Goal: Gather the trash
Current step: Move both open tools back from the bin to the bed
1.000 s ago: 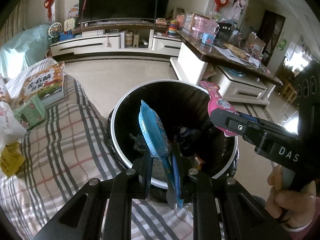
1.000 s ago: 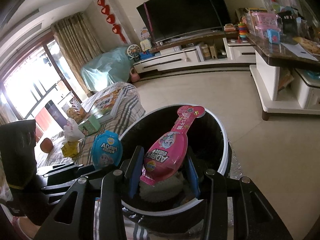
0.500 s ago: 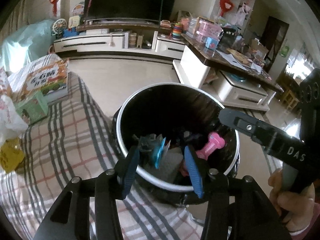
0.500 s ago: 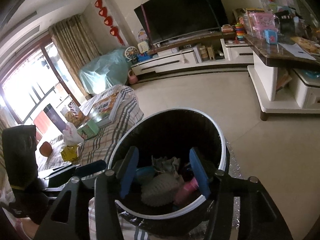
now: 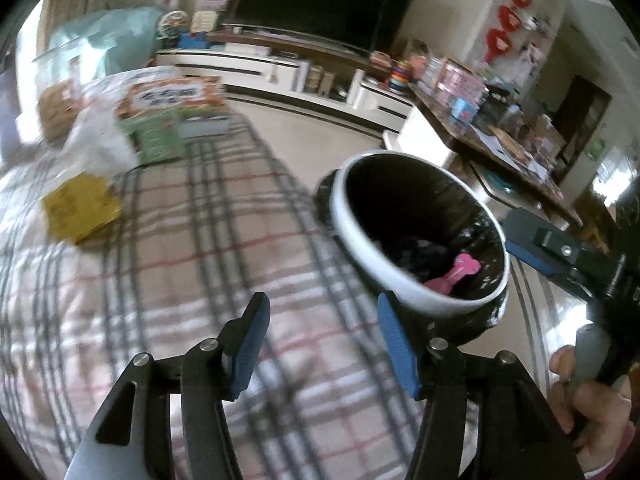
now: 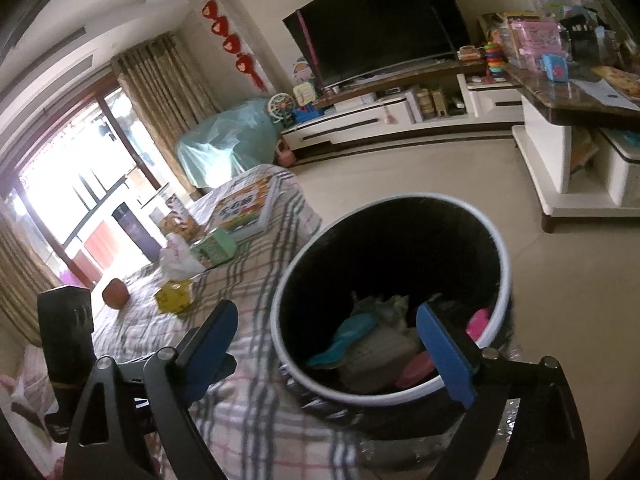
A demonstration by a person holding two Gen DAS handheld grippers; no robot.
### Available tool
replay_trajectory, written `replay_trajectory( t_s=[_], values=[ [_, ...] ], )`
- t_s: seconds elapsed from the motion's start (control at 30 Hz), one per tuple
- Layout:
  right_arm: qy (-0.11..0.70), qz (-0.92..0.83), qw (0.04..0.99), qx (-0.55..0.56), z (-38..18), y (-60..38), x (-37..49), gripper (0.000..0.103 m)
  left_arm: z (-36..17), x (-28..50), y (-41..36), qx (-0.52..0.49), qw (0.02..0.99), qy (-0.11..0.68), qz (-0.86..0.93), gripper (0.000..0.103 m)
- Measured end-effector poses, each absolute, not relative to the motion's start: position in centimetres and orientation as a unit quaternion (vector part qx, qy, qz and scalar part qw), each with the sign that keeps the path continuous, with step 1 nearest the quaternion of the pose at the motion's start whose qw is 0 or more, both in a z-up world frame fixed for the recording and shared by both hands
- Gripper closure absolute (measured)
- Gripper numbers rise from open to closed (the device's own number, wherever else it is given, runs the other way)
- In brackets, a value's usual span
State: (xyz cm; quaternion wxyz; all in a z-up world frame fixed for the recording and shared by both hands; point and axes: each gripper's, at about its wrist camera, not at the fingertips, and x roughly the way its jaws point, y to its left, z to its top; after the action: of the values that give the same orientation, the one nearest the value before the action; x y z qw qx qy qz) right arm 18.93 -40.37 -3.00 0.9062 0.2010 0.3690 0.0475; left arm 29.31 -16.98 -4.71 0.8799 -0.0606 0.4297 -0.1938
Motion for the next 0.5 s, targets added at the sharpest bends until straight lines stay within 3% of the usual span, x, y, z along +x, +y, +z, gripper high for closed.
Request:
replay_trajectory(
  t_s=[0.5],
  values=[
    [0.392, 0.120, 0.893, 0.187, -4.0, -31.8, 19.8, 0.009, -5.0, 25.4, -7.6, -0.117, 0.889, 0.428, -0.113, 0.045]
  ],
)
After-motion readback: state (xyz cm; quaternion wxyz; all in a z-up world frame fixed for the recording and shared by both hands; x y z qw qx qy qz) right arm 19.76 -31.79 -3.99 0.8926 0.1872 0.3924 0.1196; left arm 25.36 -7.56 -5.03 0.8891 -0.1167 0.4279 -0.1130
